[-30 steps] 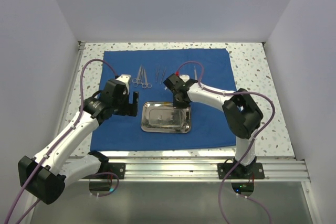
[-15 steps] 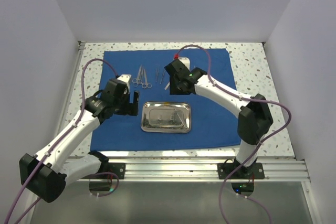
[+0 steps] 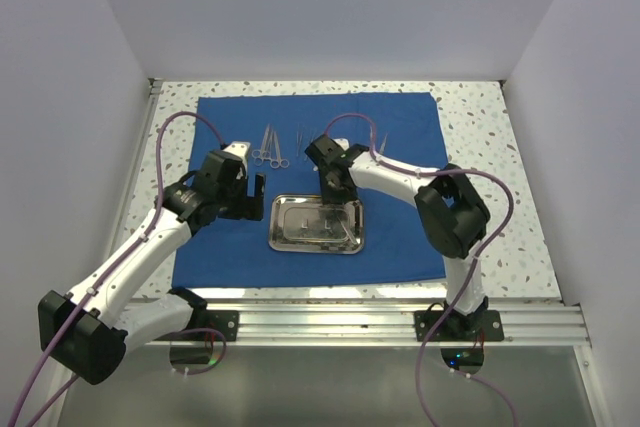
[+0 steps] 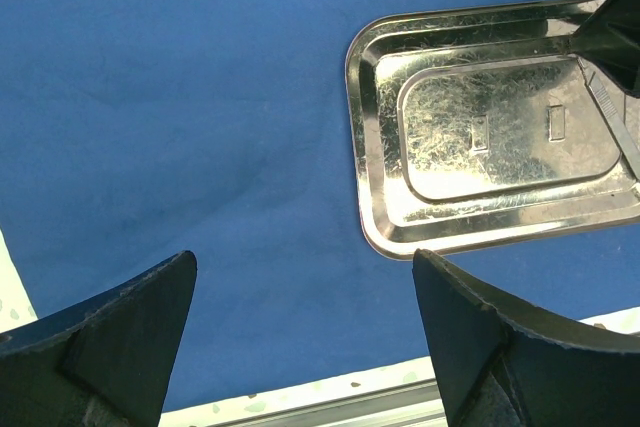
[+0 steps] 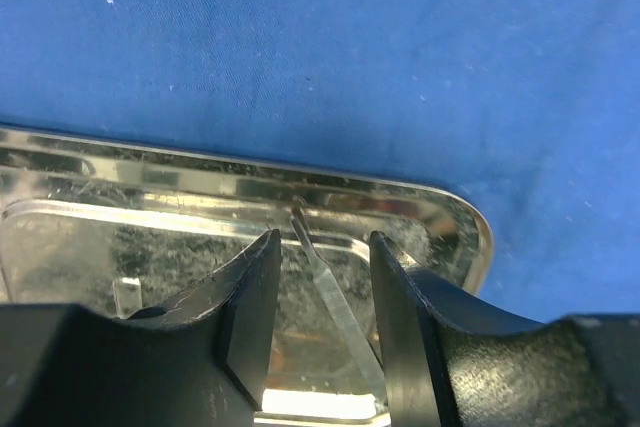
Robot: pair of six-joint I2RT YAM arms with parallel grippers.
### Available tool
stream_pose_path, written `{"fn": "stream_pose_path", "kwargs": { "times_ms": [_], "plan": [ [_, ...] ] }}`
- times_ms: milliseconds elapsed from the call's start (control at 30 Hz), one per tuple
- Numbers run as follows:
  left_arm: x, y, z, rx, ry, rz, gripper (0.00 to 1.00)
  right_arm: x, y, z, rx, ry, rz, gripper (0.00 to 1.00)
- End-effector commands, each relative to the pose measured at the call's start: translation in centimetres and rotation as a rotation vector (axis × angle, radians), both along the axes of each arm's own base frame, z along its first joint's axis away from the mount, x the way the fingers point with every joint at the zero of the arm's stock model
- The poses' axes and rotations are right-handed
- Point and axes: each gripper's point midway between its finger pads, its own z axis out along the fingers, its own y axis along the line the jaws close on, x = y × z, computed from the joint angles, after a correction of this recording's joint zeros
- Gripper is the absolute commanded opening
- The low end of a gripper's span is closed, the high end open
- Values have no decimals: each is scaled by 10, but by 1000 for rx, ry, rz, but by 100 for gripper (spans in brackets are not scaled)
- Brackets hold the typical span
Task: Open and lay out the surgical kit
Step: Pick up the medical item from the container.
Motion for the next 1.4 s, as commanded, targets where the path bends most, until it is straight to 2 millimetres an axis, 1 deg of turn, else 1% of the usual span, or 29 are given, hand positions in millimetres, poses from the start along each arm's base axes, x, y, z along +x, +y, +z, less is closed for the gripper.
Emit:
{"fn": "stream_pose_path", "kwargs": {
  "times_ms": [0, 200, 333, 533, 633, 667, 700, 867, 967, 1000, 1067, 1100, 1167, 1233, 1267, 1367],
  "plan": [
    [6, -1, 11, -29, -37, 28, 93, 8, 12, 2, 42, -16, 19, 44],
    [4, 1, 8, -25, -32, 38, 93, 8, 15, -14, 35, 8, 24, 39],
    [4, 1, 7, -22, -29, 38, 93, 6, 12, -24, 9, 28, 22, 33],
    [5, 2, 7, -13, -29, 40, 93, 3, -5, -37, -72, 38, 9, 22],
    [7, 3, 8, -8, -31, 37, 93, -4, -15, -46, -105, 53, 5, 18],
    [7, 3, 8, -6, -30, 38, 93, -3, -15, -46, -104, 51, 5, 18],
    [7, 3, 8, -5, -32, 35, 93, -7, -17, -50, -113, 61, 5, 18],
    [8, 2, 7, 4, -25, 28, 93, -13, -20, -64, -124, 91, 8, 15],
    [9, 2, 6, 8, -23, 23, 93, -17, -22, -71, -135, 107, 7, 11],
    [9, 2, 6, 12, -22, 22, 93, -18, -24, -73, -141, 113, 7, 7],
    [9, 2, 5, 15, -20, 19, 93, -21, -26, -78, -149, 122, 9, 3],
    [10, 2, 5, 16, -20, 18, 93, -22, -27, -79, -149, 124, 6, 0],
    [10, 2, 5, 16, -20, 16, 93, -24, -29, -82, -151, 126, 8, 0],
    [10, 1, 4, 15, -16, 14, 93, -23, -29, -78, -149, 120, 9, 0],
    [11, 1, 4, 15, -18, 13, 93, -22, -28, -74, -146, 114, 8, 0],
    [12, 0, 3, 12, -16, 10, 93, -14, -22, -45, -109, 64, 5, 0]
  ]
}}
